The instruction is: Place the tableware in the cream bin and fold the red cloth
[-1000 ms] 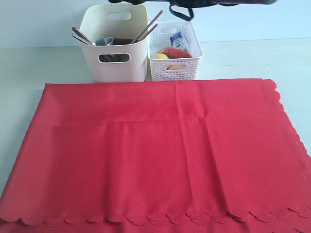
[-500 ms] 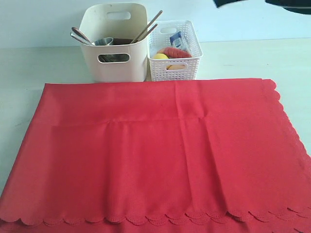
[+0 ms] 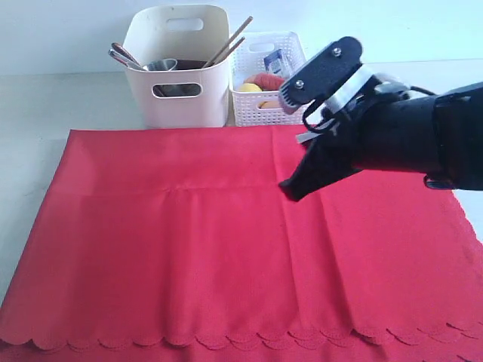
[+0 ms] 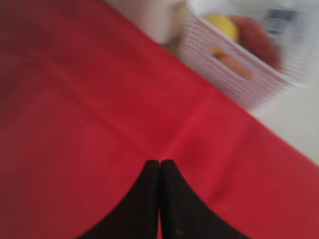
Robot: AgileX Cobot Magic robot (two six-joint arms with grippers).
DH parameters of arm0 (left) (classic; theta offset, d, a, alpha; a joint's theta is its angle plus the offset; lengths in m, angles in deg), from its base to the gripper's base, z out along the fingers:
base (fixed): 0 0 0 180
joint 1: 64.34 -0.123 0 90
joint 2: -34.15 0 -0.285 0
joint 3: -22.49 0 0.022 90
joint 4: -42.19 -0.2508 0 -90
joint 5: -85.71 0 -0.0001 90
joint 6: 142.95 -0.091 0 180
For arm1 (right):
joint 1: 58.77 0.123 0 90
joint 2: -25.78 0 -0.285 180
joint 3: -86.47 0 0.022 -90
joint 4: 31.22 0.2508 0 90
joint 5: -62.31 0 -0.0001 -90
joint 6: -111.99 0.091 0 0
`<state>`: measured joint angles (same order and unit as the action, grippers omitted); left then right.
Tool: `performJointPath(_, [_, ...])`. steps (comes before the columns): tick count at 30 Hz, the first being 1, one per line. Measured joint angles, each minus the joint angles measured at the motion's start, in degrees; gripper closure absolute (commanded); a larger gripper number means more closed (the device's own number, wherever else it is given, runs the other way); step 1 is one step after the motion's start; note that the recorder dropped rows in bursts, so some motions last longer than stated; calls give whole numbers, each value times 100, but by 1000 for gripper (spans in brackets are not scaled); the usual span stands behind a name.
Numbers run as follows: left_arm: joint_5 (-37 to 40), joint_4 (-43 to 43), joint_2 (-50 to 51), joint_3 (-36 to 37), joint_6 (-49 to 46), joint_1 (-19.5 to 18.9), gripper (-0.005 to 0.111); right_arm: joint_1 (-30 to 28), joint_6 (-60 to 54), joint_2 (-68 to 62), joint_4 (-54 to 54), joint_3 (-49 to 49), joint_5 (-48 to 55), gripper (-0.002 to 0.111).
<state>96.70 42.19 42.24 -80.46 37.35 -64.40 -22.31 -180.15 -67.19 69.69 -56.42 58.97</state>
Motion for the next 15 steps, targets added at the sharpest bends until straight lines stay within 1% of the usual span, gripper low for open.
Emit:
performJointPath(2, [0, 0, 0, 0, 0, 0, 104, 0, 590, 0, -112, 51, 1138, 108])
performJointPath(3, [0, 0, 0, 0, 0, 0, 104, 0, 1042, 0, -250, 51, 1337, 108])
performJointPath(4, [0, 0, 0, 0, 0, 0, 104, 0, 1586, 0, -457, 51, 1354, 108])
performJointPath(6, [0, 0, 0, 0, 0, 0, 104, 0, 2563, 0, -656, 99, 1004, 108])
performJointPath(7, [0, 0, 0, 0, 0, 0, 104, 0, 2808, 0, -686, 133, 850, 108])
performJointPath(8, [0, 0, 0, 0, 0, 0, 104, 0, 3135, 0, -936, 190, 563, 108])
performJointPath(9, [0, 0, 0, 0, 0, 0, 104, 0, 3520, 0, -1499, 226, 264, 108])
performJointPath(11, [0, 0, 0, 0, 0, 0, 104, 0, 6112, 0, -3814, 507, -660, 108])
performJointPath(12, [0, 0, 0, 0, 0, 0, 104, 0, 8075, 0, -5553, 754, -1463, 108])
performJointPath(13, [0, 0, 0, 0, 0, 0, 104, -15, 9011, 0, -6473, 899, -1850, 108])
performJointPath(14, [0, 0, 0, 0, 0, 0, 104, -52, 10260, -13, -7766, 1098, -2327, 108])
performJointPath(15, [0, 0, 0, 0, 0, 0, 104, -75, 10679, -48, -8122, 1148, -2440, 108])
